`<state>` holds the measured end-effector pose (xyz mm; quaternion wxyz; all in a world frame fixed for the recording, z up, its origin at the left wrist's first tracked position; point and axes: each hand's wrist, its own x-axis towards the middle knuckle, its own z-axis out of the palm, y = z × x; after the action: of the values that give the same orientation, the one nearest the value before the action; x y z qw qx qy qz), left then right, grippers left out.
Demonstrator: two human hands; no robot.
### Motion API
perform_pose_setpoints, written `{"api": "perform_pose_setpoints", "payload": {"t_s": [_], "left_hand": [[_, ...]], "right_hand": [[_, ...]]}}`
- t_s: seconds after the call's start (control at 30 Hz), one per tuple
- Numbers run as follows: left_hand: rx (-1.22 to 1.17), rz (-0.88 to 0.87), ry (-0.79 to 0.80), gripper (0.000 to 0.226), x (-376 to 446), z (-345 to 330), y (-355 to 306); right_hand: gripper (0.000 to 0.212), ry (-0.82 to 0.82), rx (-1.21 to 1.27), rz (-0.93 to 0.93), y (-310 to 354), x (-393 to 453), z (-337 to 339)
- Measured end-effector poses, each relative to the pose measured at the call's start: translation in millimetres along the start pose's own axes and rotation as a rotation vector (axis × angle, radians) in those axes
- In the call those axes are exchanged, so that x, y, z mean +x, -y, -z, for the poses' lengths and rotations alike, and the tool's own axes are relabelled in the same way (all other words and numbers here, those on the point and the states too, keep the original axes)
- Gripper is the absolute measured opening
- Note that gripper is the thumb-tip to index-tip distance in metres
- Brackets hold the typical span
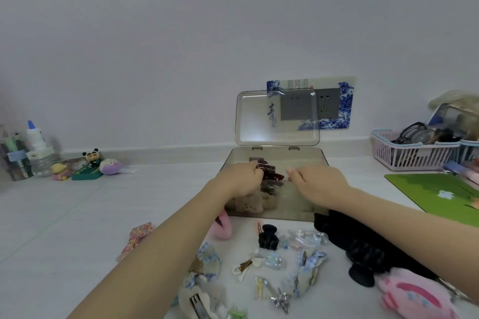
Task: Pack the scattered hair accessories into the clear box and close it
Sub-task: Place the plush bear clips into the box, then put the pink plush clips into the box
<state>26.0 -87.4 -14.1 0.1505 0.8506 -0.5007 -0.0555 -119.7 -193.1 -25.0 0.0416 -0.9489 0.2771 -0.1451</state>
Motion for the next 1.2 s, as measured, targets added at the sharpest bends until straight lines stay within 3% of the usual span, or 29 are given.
{"api": "perform_pose_setpoints", "payload": {"t_s": [0.27, 0.4, 0.47, 0.53, 0.63, 0.7, 0.8, 0.9, 1.07, 1.2], "left_hand": [[-0.068, 0.068, -0.063, 0.036, -14.4, -8.8, -18.7], [-0.273, -0.043, -0.273, 0.039, -37.5, -0.6, -24.0], [-0.222, -0.039, -0.447, 0.041, -51.4, 1.0, -19.8], [-0.073, 0.104, -0.525, 0.044, -61.5, 0.8, -7.3], [-0.061, 0.363, -0.174, 0.055, -74.7, -4.7, 20.7], [-0.14, 0.347, 0.033, 0.061, -81.2, -14.5, 39.2], [-0.127, 0.34, -0.056, 0.068, -87.1, -28.2, 48.8], [-0.165, 0.362, -0.148, 0.06, -89.1, -35.6, 47.5], [-0.311, 0.341, -0.219, 0.06, -93.3, -33.7, 52.1], [-0.285, 0.3, -0.242, 0.061, -108.7, -13.9, 41.7]], "right_hand": [[0.062, 0.018, -0.07, 0.073, -24.8, 1.8, 2.2], [0.051, -0.154, 0.019, 0.129, -22.6, -11.7, 16.3], [0.038, -0.264, 0.114, 0.142, -18.9, -30.5, 24.6], [0.031, -0.326, 0.197, 0.154, -11.3, -51.0, 29.0], [0.027, -0.256, 0.282, 0.176, 5.8, -79.3, 27.7], [0.031, -0.168, 0.312, 0.177, 17.1, -89.6, 17.4], [0.031, -0.098, 0.35, 0.192, 23.0, -97.5, -1.3], [0.028, -0.086, 0.39, 0.148, 22.2, -103.1, -8.7], [0.027, -0.14, 0.435, 0.1, 23.8, -105.3, -9.3], [0.025, -0.16, 0.411, 0.134, 24.2, -107.6, -0.3]]}}
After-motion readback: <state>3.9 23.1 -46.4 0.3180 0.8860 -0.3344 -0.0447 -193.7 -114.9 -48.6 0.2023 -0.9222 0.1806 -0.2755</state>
